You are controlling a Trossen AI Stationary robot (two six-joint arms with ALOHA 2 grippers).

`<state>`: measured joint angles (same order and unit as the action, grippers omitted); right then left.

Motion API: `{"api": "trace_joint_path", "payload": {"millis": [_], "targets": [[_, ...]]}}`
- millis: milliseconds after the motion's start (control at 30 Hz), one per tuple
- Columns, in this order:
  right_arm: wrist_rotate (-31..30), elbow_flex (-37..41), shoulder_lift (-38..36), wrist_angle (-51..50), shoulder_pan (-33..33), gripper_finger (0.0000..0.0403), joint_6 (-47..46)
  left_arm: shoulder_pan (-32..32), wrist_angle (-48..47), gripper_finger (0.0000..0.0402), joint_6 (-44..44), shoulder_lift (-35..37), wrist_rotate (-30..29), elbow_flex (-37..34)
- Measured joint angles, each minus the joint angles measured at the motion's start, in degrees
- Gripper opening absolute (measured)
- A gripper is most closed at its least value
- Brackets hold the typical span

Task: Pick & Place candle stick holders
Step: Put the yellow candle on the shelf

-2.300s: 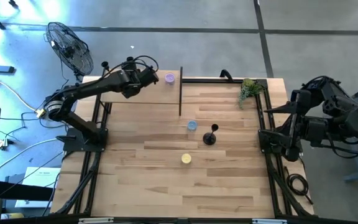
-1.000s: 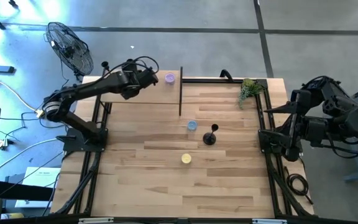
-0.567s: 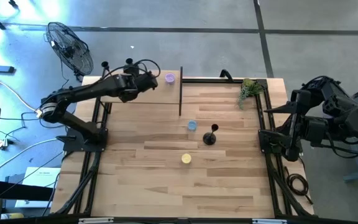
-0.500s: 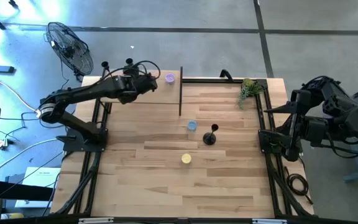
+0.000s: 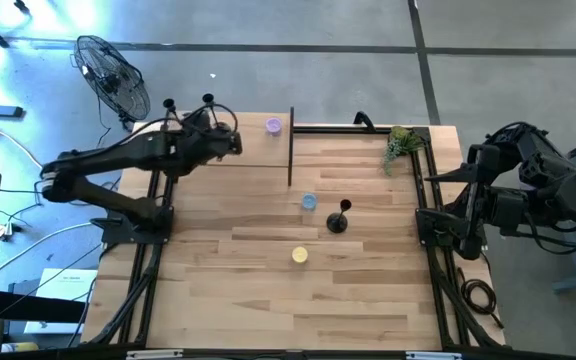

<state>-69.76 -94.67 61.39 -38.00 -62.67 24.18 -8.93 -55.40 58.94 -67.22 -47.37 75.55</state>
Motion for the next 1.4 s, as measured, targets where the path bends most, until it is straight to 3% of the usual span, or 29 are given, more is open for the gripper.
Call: {"api": "trace_joint_path", "payload": {"millis": [167,300,667,867,1000,1133,1400], "targets": [[0.0,0.0,0.1,0.3,0.0,0.0252,-0.1,6.9,2.4,0.0243,-3.2,1.6,6.8,0.0],[0.0,-0.3,1.0,2.9,0.0,0.0252,1.6,13.2,5.3,0.0243,-5.0,1.9,8.2,0.0],[1.8,-10.4,10.6,2.0,3.1,0.0252,-2.3,29.2,8.9,0.0243,-1.6,2.5,1.5,0.0],[5.8,-21.7,20.2,-4.2,7.8,0.0252,-7.8,35.7,9.0,0.0243,-1.5,3.9,-1.1,0.1],[15.1,-31.4,27.5,-11.6,12.9,0.0252,-16.0,39.6,9.0,0.0243,-1.5,5.4,-1.7,0.1],[29.5,-40.2,34.5,-21.0,20.9,0.0252,-27.7,44.1,9.0,0.0243,-1.8,6.4,-1.4,0.1],[46.8,-33.5,37.5,-24.8,34.5,0.0252,-48.0,53.1,8.3,0.0243,-2.2,6.9,-1.7,0.1]]}}
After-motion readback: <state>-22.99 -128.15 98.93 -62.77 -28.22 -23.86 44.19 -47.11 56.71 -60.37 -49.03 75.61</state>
